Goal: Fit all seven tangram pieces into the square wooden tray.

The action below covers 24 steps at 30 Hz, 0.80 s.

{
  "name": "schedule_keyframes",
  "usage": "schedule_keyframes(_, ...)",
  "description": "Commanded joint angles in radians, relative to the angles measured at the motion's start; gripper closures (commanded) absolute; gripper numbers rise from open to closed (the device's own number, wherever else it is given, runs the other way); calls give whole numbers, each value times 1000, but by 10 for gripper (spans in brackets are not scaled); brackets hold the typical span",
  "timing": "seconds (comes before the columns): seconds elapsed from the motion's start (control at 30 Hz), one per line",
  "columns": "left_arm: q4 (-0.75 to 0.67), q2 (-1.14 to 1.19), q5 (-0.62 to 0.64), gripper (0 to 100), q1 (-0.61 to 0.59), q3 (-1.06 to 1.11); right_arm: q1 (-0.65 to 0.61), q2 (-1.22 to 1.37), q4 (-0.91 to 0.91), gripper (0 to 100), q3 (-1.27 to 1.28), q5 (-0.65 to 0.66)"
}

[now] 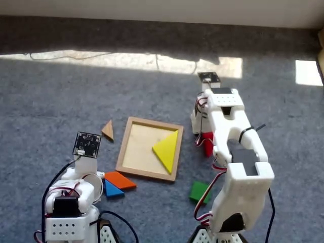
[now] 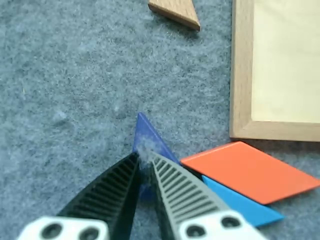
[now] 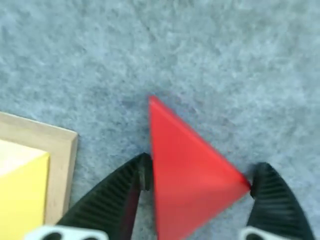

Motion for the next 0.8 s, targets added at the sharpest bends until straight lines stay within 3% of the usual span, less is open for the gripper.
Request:
schedule_keyframes(0.0, 6, -33, 9, 993, -10, 19, 8, -2, 24, 746, 4, 15)
schedule_keyframes(0.1, 6, -33, 9, 993, -10, 19, 10, -7, 24, 790, 2, 17)
schedule_keyframes(0.5, 6, -33, 9, 993, -10, 19, 10, -82, 73, 793, 2, 18)
schedule_keyframes(0.7, 6, -33, 9, 993, -10, 19, 33, -205, 97, 627, 27, -104)
schedule_keyframes(0.77, 6, -33, 9, 993, -10, 19, 30, -211, 108, 613, 47, -114)
